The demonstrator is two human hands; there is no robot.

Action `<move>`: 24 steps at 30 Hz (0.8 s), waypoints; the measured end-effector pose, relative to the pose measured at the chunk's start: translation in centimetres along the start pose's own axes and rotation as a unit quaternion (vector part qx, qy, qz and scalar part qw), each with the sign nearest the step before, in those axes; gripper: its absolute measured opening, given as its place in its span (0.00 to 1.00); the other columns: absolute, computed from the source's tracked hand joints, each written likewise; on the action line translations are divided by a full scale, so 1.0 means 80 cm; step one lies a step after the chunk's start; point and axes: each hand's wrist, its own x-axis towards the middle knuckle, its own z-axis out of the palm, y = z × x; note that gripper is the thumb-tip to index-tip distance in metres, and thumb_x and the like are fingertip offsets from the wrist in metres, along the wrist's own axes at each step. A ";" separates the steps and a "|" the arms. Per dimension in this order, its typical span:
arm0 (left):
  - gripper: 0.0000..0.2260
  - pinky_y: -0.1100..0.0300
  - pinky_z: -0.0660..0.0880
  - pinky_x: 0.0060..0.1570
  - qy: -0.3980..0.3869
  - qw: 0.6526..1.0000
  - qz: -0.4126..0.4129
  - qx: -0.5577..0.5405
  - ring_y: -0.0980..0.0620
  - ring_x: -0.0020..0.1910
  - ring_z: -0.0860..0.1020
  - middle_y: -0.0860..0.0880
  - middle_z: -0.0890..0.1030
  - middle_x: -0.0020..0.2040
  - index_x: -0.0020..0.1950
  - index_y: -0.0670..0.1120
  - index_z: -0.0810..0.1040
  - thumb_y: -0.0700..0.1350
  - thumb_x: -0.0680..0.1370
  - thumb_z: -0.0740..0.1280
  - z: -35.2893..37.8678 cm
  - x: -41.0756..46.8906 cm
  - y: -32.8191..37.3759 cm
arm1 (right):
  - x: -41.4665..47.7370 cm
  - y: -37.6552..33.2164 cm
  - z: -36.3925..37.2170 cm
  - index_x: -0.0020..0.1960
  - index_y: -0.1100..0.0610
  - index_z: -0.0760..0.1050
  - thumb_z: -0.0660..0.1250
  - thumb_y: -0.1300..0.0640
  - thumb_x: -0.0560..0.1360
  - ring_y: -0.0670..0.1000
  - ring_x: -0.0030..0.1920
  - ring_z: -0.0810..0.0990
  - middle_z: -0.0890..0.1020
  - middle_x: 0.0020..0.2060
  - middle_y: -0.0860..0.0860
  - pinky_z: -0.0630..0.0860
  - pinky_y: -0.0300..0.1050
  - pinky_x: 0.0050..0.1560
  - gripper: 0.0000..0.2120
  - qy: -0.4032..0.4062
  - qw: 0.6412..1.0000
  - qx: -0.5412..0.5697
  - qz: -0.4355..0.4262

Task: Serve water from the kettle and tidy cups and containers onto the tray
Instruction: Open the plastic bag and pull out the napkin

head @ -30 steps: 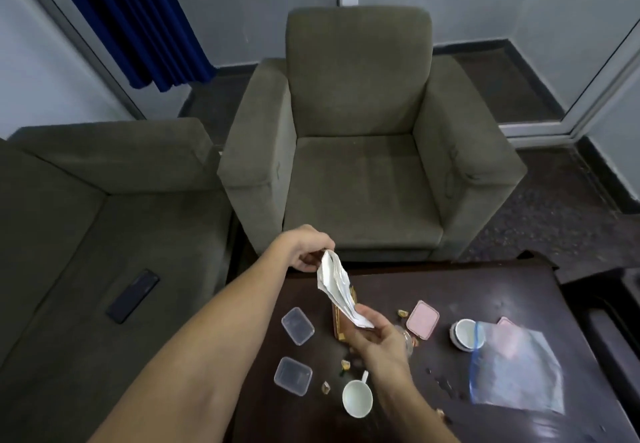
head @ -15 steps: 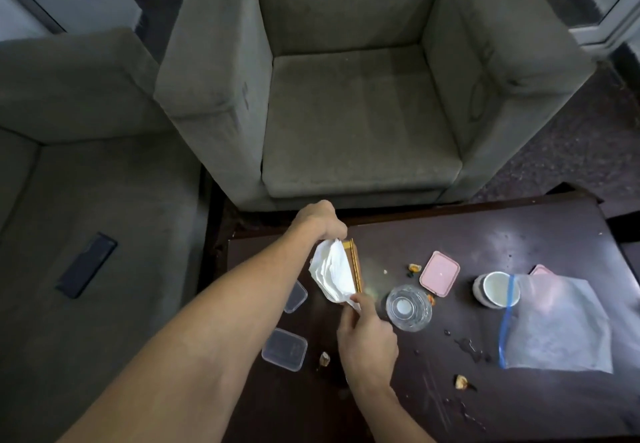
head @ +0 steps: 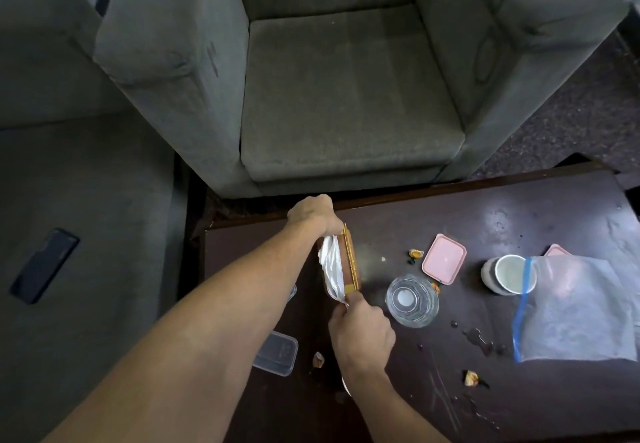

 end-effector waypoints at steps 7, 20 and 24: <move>0.15 0.54 0.76 0.44 0.030 0.999 0.027 0.021 0.47 0.50 0.80 0.47 0.83 0.55 0.62 0.47 0.81 0.50 0.77 0.71 0.019 0.012 -0.004 | 0.016 0.010 0.005 0.51 0.53 0.79 0.59 0.50 0.79 0.59 0.45 0.85 0.86 0.43 0.53 0.76 0.47 0.41 0.12 0.006 0.999 -0.034 -0.012; 0.16 0.53 0.76 0.49 0.036 0.998 0.001 -0.049 0.44 0.54 0.80 0.47 0.82 0.53 0.57 0.48 0.81 0.59 0.81 0.63 0.025 0.009 -0.012 | 0.028 0.010 0.010 0.52 0.56 0.80 0.59 0.52 0.79 0.60 0.47 0.85 0.85 0.45 0.55 0.78 0.48 0.45 0.12 -0.009 1.000 -0.005 0.000; 0.18 0.54 0.73 0.47 0.085 0.993 -0.003 -0.077 0.43 0.55 0.80 0.45 0.83 0.56 0.59 0.49 0.81 0.60 0.81 0.60 0.012 -0.008 -0.013 | 0.016 0.010 0.002 0.55 0.57 0.77 0.61 0.51 0.79 0.60 0.49 0.84 0.84 0.46 0.55 0.79 0.50 0.47 0.12 -0.010 1.000 0.021 0.001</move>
